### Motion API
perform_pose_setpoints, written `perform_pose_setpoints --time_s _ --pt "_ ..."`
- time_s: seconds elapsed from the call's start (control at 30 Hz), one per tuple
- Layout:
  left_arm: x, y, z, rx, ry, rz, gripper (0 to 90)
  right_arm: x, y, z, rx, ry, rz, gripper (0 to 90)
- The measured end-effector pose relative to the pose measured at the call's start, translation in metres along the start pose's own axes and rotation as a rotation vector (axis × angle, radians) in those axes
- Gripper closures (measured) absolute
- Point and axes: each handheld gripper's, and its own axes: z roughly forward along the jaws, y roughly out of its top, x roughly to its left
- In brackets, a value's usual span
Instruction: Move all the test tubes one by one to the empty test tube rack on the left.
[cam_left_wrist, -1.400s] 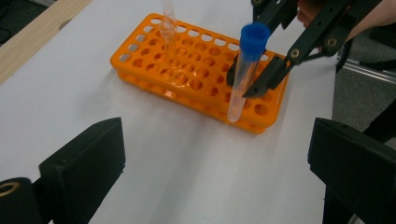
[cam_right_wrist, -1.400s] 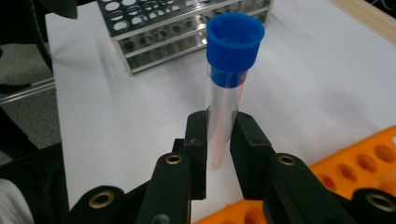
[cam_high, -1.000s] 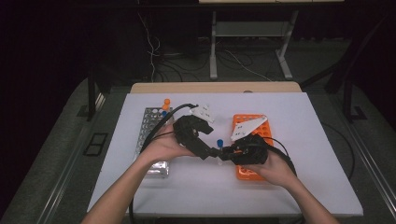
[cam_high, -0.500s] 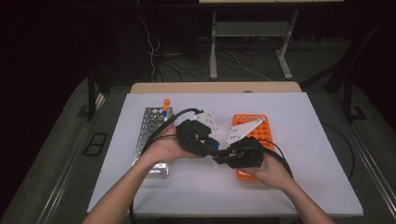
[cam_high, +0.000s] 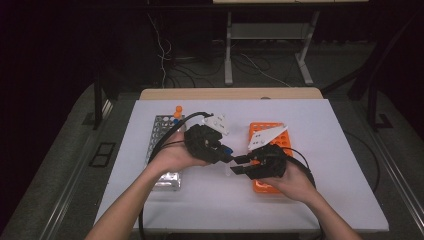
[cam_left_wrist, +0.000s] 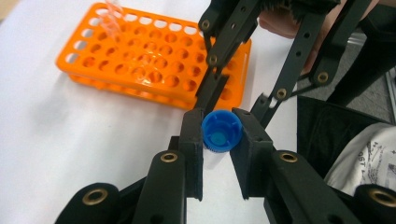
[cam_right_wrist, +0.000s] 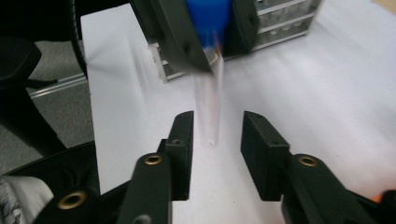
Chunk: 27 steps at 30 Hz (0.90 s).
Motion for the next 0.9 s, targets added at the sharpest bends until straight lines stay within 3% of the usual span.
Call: perform_pose_setpoints --time_s 0.37,0.43,0.6,0.9 --pt "0.012 -0.006 -0.02 -0.028 0.063 -0.03 73.5 -0.012 -0.006 -0.017 -0.061 -0.05 0.07 26.1" --pt "0.014 -0.007 -0.024 -0.034 0.072 -0.038 73.5 -0.014 -0.007 -0.019 -0.054 -0.059 0.079 15.9" --pt "0.019 -0.009 -0.033 -0.045 0.101 -0.053 73.5 -0.02 -0.013 -0.025 -0.042 -0.06 0.116 0.1" --pt "0.027 -0.016 -0.052 -0.065 0.152 -0.083 73.5 -0.031 -0.027 -0.037 -0.065 -0.058 0.164 0.1"
